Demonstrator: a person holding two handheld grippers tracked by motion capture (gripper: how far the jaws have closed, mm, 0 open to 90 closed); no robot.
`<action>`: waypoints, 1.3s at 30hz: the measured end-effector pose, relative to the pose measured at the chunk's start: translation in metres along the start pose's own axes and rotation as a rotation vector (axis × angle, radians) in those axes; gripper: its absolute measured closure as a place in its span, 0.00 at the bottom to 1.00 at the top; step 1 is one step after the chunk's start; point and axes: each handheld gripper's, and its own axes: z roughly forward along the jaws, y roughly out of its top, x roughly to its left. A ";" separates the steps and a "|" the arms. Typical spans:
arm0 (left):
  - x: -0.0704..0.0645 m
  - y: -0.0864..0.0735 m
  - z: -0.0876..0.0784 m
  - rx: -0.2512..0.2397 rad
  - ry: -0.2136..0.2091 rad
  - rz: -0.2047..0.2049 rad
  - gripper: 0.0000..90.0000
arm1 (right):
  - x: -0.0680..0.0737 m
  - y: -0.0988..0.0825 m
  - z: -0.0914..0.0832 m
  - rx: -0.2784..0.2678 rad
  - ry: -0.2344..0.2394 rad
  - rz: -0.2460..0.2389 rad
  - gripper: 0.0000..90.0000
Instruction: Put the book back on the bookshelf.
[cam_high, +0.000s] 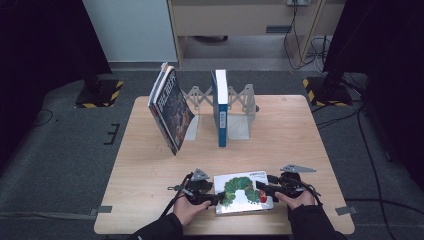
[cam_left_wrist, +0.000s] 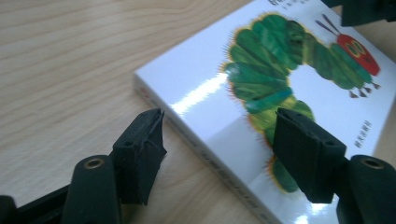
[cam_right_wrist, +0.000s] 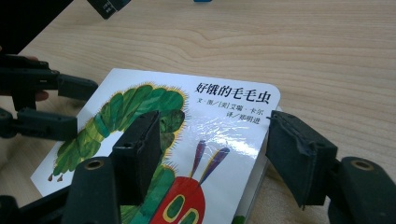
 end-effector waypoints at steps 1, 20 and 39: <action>-0.002 0.000 0.001 -0.002 0.007 0.008 0.34 | 0.001 0.000 0.000 -0.001 0.001 0.006 0.39; 0.006 0.013 0.009 -0.053 0.023 0.047 0.33 | -0.001 0.013 -0.001 -0.118 0.020 0.045 0.38; 0.012 0.011 0.012 -0.078 0.005 0.015 0.28 | 0.008 0.007 0.000 -0.052 0.082 0.071 0.39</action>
